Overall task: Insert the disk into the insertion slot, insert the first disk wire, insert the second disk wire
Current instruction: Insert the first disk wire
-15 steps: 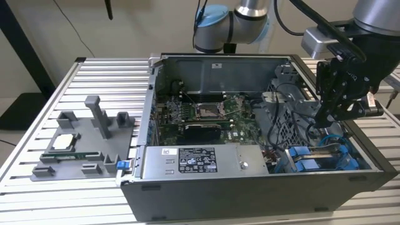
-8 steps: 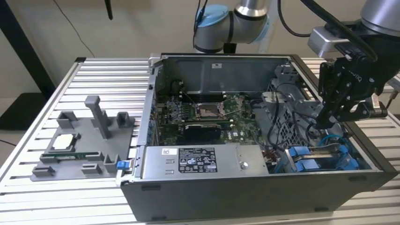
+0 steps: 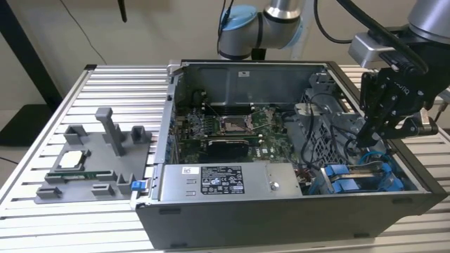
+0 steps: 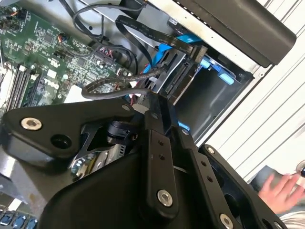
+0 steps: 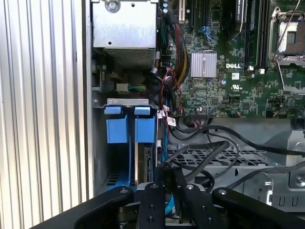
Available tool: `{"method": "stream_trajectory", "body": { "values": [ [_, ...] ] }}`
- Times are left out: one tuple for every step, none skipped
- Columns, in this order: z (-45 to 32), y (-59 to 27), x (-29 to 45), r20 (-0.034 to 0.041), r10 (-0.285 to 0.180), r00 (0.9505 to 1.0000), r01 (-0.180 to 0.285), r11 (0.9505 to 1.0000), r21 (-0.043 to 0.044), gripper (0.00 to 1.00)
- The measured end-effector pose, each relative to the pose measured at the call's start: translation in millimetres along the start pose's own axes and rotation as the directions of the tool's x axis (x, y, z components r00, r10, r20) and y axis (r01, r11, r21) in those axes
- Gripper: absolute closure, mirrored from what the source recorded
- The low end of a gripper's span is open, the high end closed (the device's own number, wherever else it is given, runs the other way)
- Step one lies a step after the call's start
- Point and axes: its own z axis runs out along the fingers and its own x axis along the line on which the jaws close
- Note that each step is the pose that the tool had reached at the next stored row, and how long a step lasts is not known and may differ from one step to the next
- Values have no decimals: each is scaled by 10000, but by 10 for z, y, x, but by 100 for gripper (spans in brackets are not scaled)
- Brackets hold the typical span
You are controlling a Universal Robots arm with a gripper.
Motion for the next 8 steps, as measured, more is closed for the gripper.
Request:
{"method": "stream_trajectory", "body": {
  "values": [
    [3, -1, 0, 1, 0, 10000, 0, 10000, 0, 100],
    [8, -2, 1, 3, 1, 10000, -1, 10000, 0, 100],
    [11, -3, 1, 2, 0, 10000, 0, 10000, 0, 100],
    [13, -4, 1, 1, 0, 10000, 0, 10000, 0, 100],
    [16, -4, 1, 0, 0, 10000, 0, 10000, 0, 100],
    [18, -4, 1, -2, 0, 10000, 0, 10000, 0, 100],
    [20, -5, 1, -4, 0, 10000, 0, 10000, 0, 100],
    [22, -5, 1, -4, 0, 10000, 0, 10000, 0, 100]
  ]
}}
